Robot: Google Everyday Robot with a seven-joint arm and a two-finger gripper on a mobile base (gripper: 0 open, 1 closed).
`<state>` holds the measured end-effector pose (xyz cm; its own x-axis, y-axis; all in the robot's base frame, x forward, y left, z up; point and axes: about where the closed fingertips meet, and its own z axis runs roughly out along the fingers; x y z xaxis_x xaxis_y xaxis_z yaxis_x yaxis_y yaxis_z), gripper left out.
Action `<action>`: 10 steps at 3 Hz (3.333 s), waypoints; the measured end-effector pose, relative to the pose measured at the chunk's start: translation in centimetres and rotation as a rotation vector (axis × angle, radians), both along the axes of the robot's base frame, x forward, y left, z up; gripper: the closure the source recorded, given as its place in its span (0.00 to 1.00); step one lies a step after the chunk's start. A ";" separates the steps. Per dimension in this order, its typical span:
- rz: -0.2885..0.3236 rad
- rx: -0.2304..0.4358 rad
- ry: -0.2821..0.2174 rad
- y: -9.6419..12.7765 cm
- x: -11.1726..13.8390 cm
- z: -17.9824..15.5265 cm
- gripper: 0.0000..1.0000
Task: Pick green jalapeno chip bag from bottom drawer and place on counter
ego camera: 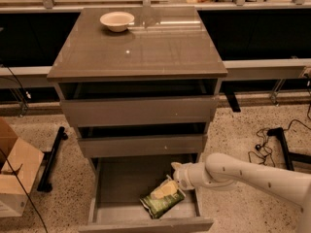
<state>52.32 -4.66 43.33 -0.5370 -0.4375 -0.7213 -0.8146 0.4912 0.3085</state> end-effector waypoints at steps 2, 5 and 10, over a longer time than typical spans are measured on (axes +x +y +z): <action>-0.073 -0.143 0.015 1.3 2.9 -9.9 0.00; -0.229 -0.151 0.187 0.2 4.3 -23.6 0.00; -0.298 -0.180 0.317 0.4 1.0 -28.9 0.61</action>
Offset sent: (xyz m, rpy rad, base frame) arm 0.0474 0.0164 -0.1724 -0.2365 0.0372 -0.1213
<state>53.35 -4.30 14.42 -0.8399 -0.3334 -0.4283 -0.5089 0.7580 0.4080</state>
